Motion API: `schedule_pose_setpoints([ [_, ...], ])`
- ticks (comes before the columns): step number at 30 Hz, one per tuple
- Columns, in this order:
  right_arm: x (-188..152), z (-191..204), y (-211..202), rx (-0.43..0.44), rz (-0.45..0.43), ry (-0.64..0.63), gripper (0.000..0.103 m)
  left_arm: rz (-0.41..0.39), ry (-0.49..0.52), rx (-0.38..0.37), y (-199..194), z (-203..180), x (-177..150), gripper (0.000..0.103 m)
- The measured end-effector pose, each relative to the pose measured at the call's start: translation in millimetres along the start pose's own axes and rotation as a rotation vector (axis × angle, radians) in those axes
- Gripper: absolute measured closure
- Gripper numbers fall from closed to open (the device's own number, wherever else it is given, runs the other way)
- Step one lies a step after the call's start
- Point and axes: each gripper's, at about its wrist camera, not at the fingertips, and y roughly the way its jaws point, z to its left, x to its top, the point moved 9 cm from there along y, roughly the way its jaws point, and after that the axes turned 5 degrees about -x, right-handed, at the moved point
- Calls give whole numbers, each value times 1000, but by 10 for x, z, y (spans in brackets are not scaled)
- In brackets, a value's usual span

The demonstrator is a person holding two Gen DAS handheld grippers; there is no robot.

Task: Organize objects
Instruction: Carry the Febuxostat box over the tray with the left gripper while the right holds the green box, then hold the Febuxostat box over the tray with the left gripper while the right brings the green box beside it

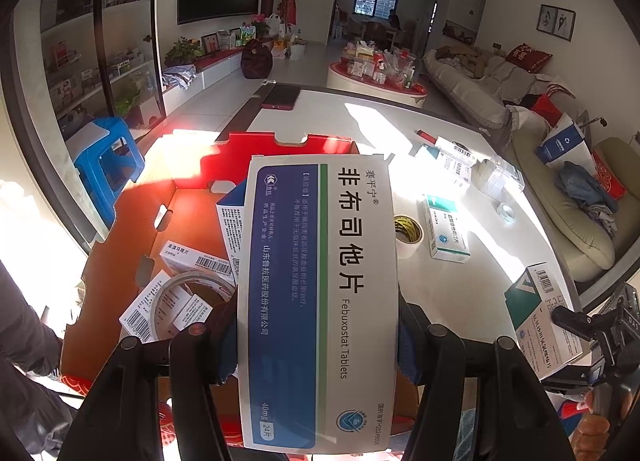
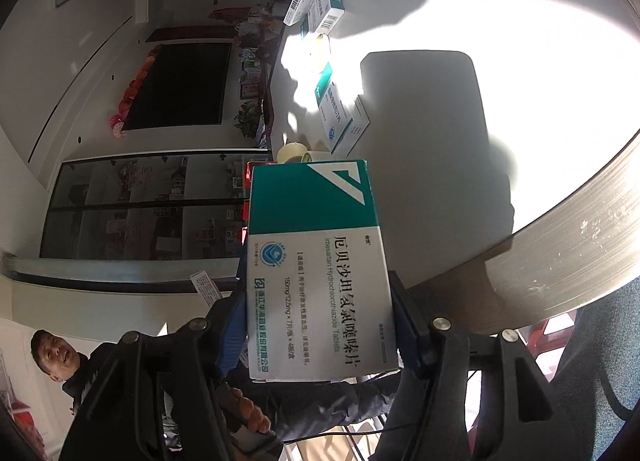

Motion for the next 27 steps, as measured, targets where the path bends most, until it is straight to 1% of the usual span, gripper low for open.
schedule_pose_setpoints([
  [8, -93, 431, 167, 106, 72, -52, 41, -8, -10, 5, -15, 46, 5, 38],
  [15, -234, 693, 370, 133, 141, -104, 41, -27, -31, 17, -58, 127, 32, 38],
  [27, -469, 1016, 655, 176, 250, -150, 41, -37, -90, 60, -105, 455, 25, 38],
])
